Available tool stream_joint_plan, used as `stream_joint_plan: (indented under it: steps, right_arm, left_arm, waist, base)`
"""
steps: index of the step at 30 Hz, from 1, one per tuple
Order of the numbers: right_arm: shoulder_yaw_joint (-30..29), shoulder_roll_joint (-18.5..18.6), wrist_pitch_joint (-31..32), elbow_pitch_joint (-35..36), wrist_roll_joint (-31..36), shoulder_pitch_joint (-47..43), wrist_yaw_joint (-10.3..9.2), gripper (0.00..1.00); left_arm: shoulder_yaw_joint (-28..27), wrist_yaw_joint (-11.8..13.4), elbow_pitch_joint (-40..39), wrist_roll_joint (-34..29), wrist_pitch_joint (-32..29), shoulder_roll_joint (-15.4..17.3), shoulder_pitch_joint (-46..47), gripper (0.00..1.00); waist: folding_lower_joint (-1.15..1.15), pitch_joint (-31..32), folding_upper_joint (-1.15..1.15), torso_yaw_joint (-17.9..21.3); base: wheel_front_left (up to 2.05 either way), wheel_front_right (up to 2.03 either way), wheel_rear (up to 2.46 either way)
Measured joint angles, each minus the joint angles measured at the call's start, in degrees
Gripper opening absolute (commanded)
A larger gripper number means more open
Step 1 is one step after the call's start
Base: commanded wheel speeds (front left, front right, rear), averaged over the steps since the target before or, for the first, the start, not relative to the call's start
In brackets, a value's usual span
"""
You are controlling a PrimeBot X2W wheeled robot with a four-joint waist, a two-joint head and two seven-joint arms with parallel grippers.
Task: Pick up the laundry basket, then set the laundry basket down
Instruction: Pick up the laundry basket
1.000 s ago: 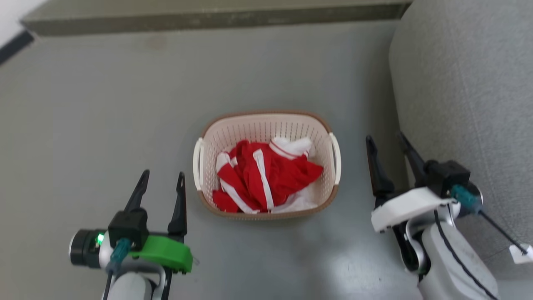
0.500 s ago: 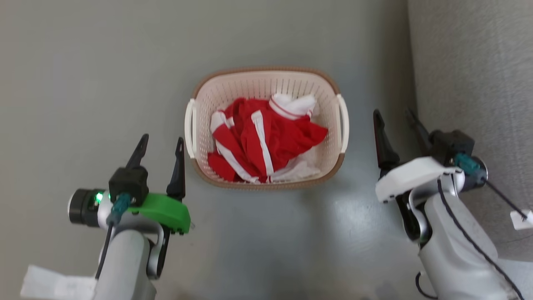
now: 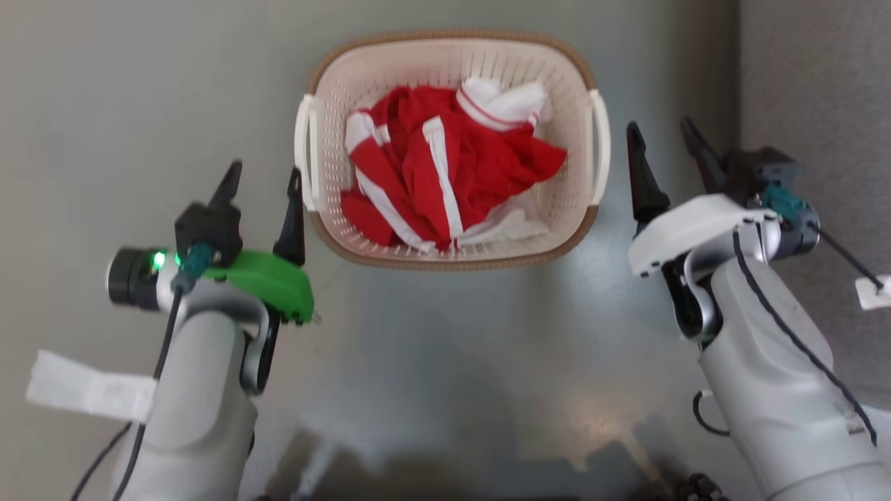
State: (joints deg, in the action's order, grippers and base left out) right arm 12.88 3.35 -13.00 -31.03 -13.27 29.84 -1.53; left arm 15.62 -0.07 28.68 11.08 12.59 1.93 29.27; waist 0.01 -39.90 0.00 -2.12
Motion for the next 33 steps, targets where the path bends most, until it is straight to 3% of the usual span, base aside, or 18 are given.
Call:
stream_joint_plan:
  steps: [20,33]
  right_arm:
    - [0.9,0.3,0.7,-6.4,-1.0,10.5,-0.64,1.0]
    - [4.3,0.4,-0.1,-10.4,-3.8,14.0,-0.05,1.0]
  left_arm:
    - [1.8,-1.0,9.5,0.0,-0.3,-0.6,12.2,1.0]
    - [3.3,-2.4,15.0,1.8,0.6,-0.7,16.1,1.0]
  waist:
    - [0.0,-13.3,0.0,-1.0]
    - [0.0,-16.7,0.0,-1.6]
  base:
    - [0.0,0.0,0.0]
    - [0.0,0.0,0.0]
